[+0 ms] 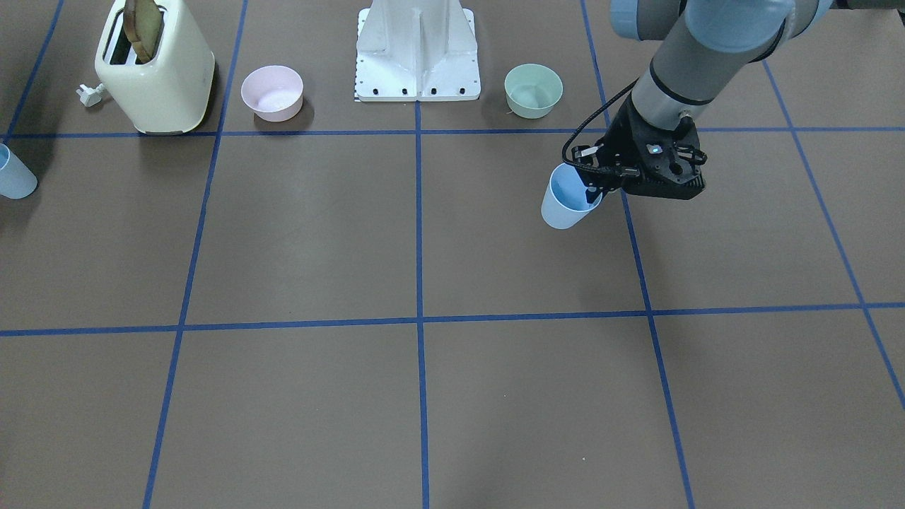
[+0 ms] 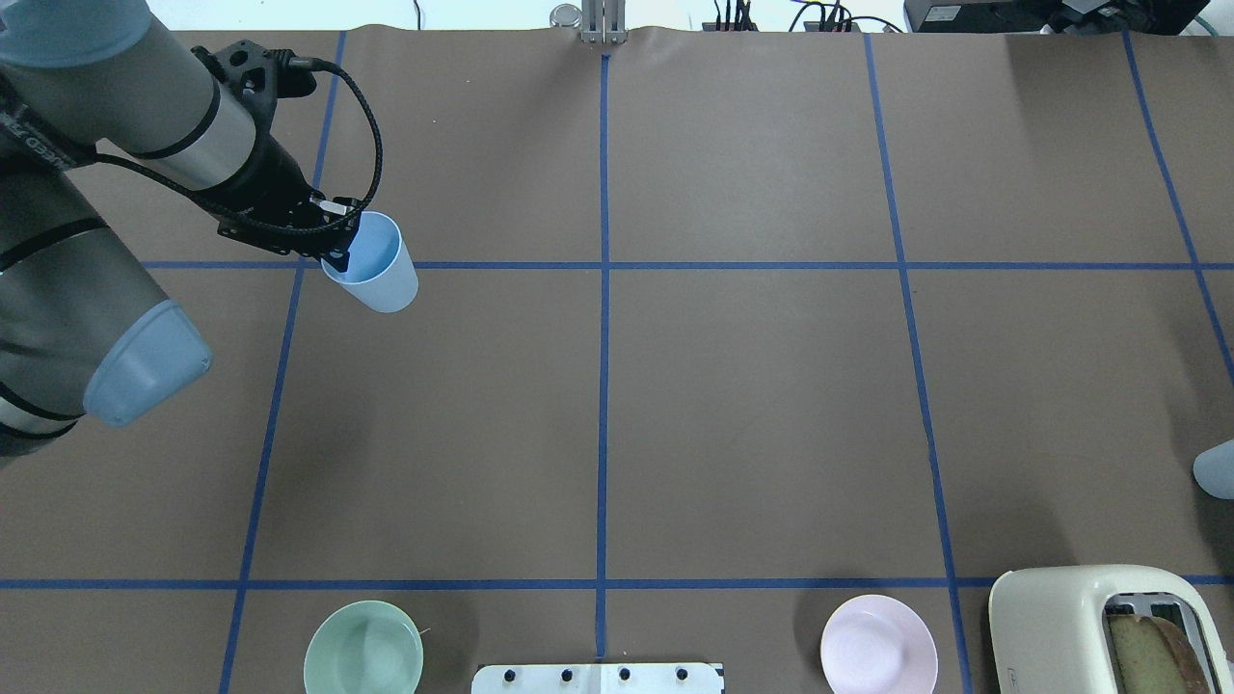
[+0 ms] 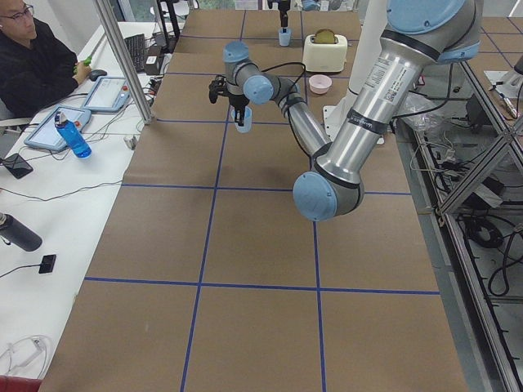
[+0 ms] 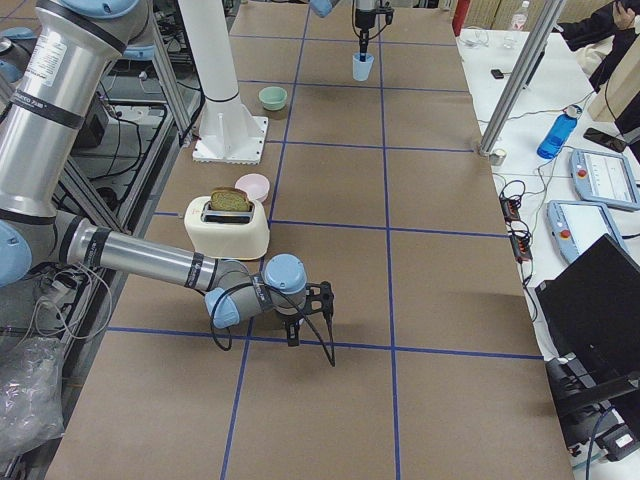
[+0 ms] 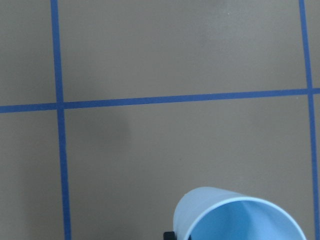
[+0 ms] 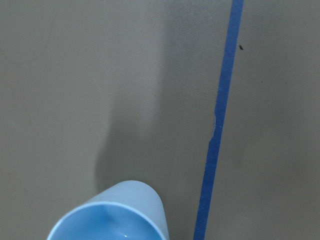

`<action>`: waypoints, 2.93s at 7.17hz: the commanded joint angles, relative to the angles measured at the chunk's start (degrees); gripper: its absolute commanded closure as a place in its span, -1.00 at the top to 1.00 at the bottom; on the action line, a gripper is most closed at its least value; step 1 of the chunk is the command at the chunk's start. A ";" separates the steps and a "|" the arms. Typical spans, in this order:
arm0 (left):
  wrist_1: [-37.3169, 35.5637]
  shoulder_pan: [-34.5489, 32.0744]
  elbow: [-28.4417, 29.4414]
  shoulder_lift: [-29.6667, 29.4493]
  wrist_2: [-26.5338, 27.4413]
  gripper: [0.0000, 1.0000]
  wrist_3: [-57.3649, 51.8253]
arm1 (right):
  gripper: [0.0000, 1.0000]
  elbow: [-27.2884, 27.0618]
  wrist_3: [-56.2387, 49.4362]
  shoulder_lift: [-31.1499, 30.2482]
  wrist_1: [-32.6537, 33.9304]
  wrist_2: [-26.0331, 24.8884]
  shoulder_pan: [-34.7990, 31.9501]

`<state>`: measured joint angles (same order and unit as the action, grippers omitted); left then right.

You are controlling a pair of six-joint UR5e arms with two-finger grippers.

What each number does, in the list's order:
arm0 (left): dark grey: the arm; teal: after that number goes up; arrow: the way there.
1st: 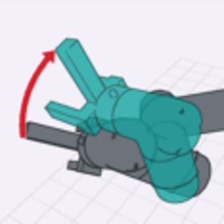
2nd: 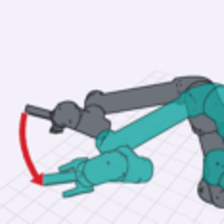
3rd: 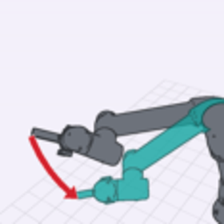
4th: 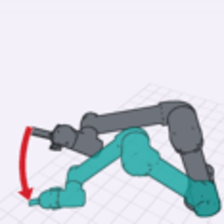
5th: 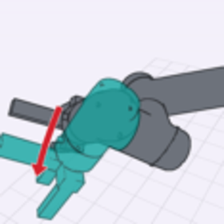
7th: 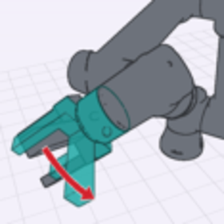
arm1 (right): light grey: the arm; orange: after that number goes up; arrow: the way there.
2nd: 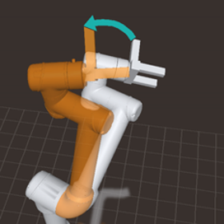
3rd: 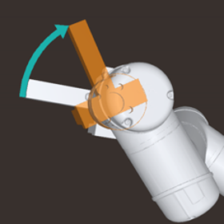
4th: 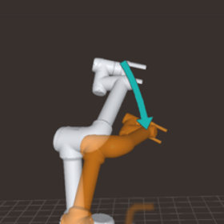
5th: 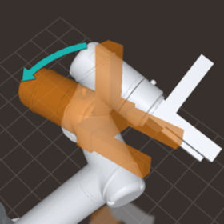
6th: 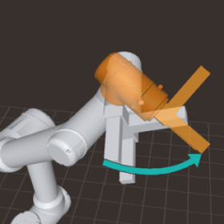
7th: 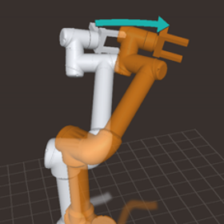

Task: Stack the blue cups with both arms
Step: 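Carry the blue cup toward center with left gripper while right arm reaches other cup, then set the cup at center with left gripper while right gripper lifts second cup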

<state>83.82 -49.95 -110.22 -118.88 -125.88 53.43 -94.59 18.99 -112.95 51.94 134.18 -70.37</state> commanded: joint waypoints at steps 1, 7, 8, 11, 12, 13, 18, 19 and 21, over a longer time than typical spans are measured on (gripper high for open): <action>-0.06 0.11 0.45 -0.74 -0.07 -1.00 0.36 | -1.00 0.81 0.35 0.18 -1.04 -0.23 0.23; 0.90 3.44 10.45 -10.75 0.37 -1.00 4.65 | -1.00 1.08 -0.27 4.91 0.16 4.84 -2.04; 1.08 4.67 12.64 -12.85 0.46 -1.00 6.06 | -1.00 0.12 -0.27 7.28 4.18 7.04 -4.23; 11.85 9.59 20.02 -14.19 5.36 -1.00 10.98 | -1.00 -4.69 -0.35 18.07 19.53 9.17 -7.68; 13.89 11.17 23.18 -16.10 6.77 -1.00 12.39 | -1.00 -7.60 -0.35 23.33 29.26 8.91 -8.03; 15.48 12.93 24.52 -16.30 8.79 -1.00 12.57 | -1.00 -8.76 -0.35 28.08 35.88 8.64 -8.99; 16.20 16.80 26.29 -17.18 11.17 -1.00 12.40 | -1.00 -8.77 0.26 38.06 46.32 5.83 -8.30; 16.20 17.25 26.20 -17.18 12.14 -1.00 12.40 | -1.00 -8.68 0.26 38.15 46.32 5.74 -7.95; 16.46 17.60 26.11 -17.18 12.24 -1.00 12.31 | -1.00 -8.59 0.26 38.24 46.32 5.39 -7.68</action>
<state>100.08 -32.58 -84.00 -136.05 -113.80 65.77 -103.26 19.24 -74.77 98.24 139.71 -78.22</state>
